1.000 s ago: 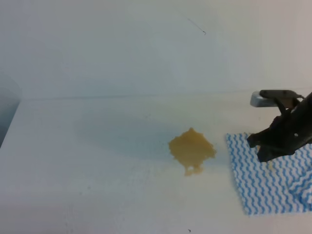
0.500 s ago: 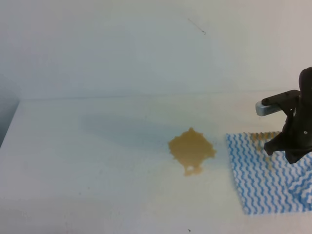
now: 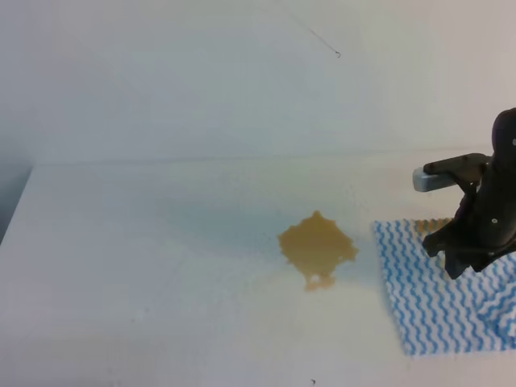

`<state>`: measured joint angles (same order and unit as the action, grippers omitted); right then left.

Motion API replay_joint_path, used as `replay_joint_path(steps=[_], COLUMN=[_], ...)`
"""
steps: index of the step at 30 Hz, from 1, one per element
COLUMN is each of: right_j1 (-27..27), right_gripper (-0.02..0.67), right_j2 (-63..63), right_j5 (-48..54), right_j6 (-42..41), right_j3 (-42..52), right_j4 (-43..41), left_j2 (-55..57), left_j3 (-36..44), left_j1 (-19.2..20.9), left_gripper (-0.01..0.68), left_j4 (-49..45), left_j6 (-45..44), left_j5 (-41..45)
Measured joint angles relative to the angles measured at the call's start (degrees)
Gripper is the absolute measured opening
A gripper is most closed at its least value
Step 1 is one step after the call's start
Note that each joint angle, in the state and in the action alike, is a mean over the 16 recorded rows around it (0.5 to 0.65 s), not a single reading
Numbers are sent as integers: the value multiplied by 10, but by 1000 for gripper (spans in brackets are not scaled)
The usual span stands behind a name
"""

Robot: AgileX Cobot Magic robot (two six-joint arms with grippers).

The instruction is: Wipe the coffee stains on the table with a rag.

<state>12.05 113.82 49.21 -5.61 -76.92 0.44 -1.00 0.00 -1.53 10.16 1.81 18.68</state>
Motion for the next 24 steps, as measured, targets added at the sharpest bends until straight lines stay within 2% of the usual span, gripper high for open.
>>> replay_joint_path(steps=[5,11,16,24], right_j1=[0,0,0,0], right_gripper=[296,315,301,227], right_j2=[8,20,27,40], right_j5=[-6,-13,-16,-21], right_j6=[-2,-2,-2,-3], right_j3=[0,0,0,-1], right_j4=[7,8,8,8], left_j2=[2,4,5,6], left_j3=[0,0,0,2], left_j1=[0,0,0,-1], left_gripper=[-4,-4,-4,-4], left_j4=[0,0,0,0], left_j6=[0,0,0,0], left_j5=[0,0,0,0])
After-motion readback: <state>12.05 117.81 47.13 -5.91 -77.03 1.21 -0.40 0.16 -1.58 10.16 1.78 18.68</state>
